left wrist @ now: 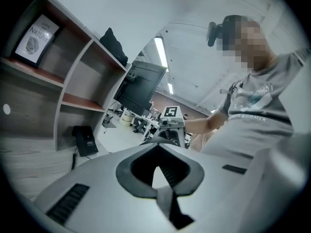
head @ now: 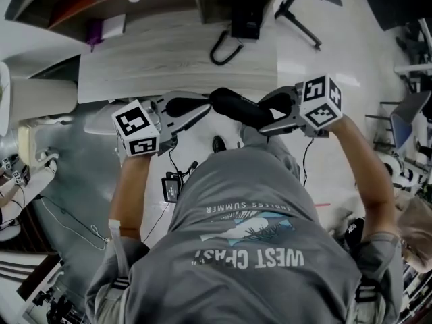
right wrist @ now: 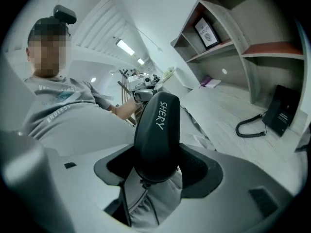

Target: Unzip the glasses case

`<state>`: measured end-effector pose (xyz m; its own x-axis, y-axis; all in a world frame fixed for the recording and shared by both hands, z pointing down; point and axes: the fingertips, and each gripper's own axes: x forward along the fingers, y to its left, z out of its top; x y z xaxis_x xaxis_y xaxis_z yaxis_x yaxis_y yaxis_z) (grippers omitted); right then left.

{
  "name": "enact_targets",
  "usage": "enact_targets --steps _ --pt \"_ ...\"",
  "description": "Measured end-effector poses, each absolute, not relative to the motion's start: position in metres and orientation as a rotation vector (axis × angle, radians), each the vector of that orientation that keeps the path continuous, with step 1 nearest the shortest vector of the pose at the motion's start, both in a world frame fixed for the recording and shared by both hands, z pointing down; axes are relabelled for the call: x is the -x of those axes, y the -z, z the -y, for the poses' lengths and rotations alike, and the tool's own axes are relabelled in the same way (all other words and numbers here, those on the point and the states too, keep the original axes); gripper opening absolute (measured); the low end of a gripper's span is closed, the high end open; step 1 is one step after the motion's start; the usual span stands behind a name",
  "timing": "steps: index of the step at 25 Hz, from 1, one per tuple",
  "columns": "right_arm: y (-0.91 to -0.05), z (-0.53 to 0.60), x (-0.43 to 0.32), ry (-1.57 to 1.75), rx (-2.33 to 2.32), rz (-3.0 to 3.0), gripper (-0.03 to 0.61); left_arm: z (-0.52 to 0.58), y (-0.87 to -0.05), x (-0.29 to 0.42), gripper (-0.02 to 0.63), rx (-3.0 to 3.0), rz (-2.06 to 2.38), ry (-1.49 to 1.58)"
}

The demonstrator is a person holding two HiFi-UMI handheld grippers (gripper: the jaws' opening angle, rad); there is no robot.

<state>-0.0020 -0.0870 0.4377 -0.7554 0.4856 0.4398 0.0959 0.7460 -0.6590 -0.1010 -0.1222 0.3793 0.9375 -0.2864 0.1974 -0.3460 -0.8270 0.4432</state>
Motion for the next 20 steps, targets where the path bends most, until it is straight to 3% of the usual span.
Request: enact_targets --steps 20 --pt "-0.462 0.114 0.032 -0.995 0.226 2.247 0.288 0.128 -0.411 0.076 0.0 -2.649 0.567 -0.348"
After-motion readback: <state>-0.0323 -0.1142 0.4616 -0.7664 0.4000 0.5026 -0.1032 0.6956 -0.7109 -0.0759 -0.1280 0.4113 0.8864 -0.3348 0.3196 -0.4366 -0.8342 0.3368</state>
